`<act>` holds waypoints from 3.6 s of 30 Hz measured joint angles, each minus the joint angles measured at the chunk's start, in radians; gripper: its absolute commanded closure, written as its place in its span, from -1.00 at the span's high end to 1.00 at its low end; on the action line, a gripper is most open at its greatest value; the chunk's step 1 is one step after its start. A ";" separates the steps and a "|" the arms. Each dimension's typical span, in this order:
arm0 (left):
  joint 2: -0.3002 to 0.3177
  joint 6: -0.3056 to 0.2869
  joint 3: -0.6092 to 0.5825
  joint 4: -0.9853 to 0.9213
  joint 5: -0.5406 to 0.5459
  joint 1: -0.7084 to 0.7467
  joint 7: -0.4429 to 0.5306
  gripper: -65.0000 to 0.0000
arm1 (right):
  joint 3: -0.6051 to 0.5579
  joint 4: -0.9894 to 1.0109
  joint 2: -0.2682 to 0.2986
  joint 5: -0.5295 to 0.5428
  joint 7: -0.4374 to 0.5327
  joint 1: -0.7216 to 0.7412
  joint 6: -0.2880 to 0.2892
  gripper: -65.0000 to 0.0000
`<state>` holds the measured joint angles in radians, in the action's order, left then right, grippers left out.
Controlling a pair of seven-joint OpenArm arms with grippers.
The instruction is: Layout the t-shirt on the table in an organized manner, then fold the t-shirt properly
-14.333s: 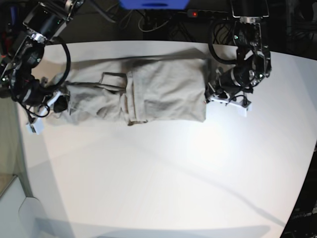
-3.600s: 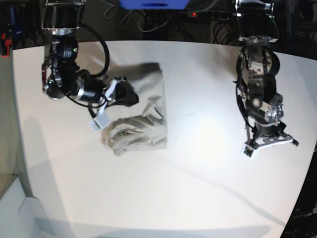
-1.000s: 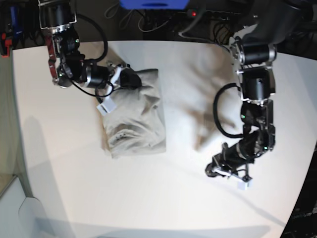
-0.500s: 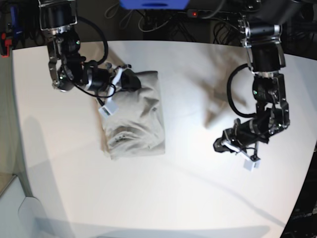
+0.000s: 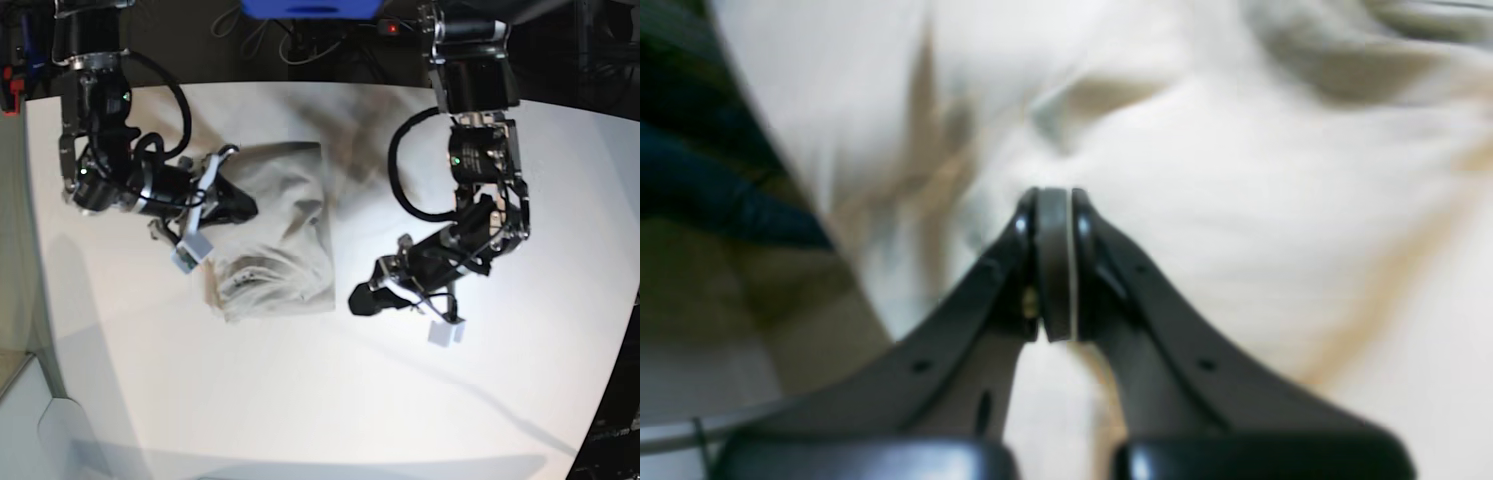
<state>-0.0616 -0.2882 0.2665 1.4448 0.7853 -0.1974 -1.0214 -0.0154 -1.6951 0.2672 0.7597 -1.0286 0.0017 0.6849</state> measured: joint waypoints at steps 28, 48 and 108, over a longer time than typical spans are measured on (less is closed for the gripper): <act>0.147 0.000 0.053 0.209 0.012 0.171 -0.008 -1.00 | 0.089 0.113 0.003 0.003 0.037 0.079 0.000 -1.00; 0.148 0.000 0.132 0.545 0.011 0.552 -0.120 -1.00 | 0.270 -0.304 0.015 0.000 -0.062 -0.409 0.000 -1.00; 0.246 0.000 -0.343 -1.146 -0.581 0.439 1.029 -0.99 | -0.165 1.487 -0.188 -0.590 1.270 -0.289 -0.002 -1.00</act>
<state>0.1848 -0.2878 -0.0769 0.2985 0.2047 0.2413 0.0078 -0.1802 -0.2085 0.0788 0.1699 0.2413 -0.2871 0.6834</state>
